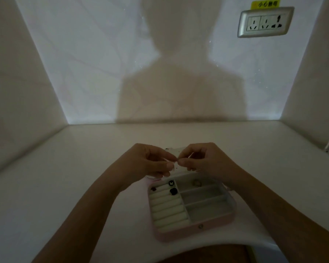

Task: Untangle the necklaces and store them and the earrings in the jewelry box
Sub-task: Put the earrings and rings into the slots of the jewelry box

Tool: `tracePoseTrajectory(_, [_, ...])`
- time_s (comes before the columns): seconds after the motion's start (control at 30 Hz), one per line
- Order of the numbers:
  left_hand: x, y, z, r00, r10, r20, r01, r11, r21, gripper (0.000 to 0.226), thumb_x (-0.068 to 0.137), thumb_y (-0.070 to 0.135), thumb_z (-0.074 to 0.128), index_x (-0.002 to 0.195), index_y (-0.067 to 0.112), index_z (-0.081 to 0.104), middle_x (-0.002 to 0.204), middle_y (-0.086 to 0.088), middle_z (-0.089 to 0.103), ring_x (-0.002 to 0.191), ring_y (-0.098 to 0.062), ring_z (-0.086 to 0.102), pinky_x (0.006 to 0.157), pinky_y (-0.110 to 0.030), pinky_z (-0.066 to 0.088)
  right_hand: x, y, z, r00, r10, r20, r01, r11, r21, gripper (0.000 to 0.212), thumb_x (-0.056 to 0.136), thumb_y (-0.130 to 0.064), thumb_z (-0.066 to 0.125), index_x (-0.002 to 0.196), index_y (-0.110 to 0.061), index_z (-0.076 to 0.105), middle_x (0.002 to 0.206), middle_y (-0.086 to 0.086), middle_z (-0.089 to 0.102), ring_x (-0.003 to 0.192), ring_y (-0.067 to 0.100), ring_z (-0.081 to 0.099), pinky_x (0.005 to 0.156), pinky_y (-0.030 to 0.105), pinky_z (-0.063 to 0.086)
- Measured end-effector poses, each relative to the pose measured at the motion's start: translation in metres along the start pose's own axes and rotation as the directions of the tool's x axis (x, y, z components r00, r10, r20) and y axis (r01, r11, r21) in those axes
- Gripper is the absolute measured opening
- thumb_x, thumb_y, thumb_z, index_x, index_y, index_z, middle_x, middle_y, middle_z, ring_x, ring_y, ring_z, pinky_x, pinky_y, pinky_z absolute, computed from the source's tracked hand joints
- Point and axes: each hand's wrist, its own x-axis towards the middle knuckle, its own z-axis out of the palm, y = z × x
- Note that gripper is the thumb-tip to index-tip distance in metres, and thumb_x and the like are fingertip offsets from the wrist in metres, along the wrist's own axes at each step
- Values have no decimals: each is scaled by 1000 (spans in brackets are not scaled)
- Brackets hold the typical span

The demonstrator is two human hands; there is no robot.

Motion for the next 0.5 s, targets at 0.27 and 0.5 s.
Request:
tracePoseTrajectory(0.27, [-4, -3, 10, 953, -196, 231, 147, 966, 211, 8, 76, 5, 72, 83, 10, 73, 74, 0, 74, 68, -8, 69, 63, -14, 52, -2, 10, -5, 999, 15, -45, -23, 984, -177, 3, 83, -20, 70, 83, -20, 72, 75, -8, 68, 64, 5, 63, 68, 21, 54])
tracePoseTrajectory(0.5, [-3, -6, 21, 961, -209, 178, 165, 958, 237, 12, 73, 5, 75, 83, 5, 68, 64, 2, 69, 54, -4, 63, 53, -13, 49, -1, 12, -3, 1000, 22, -16, -25, 973, -227, 5, 83, -21, 69, 87, -17, 71, 80, -6, 68, 68, 9, 65, 70, 21, 53])
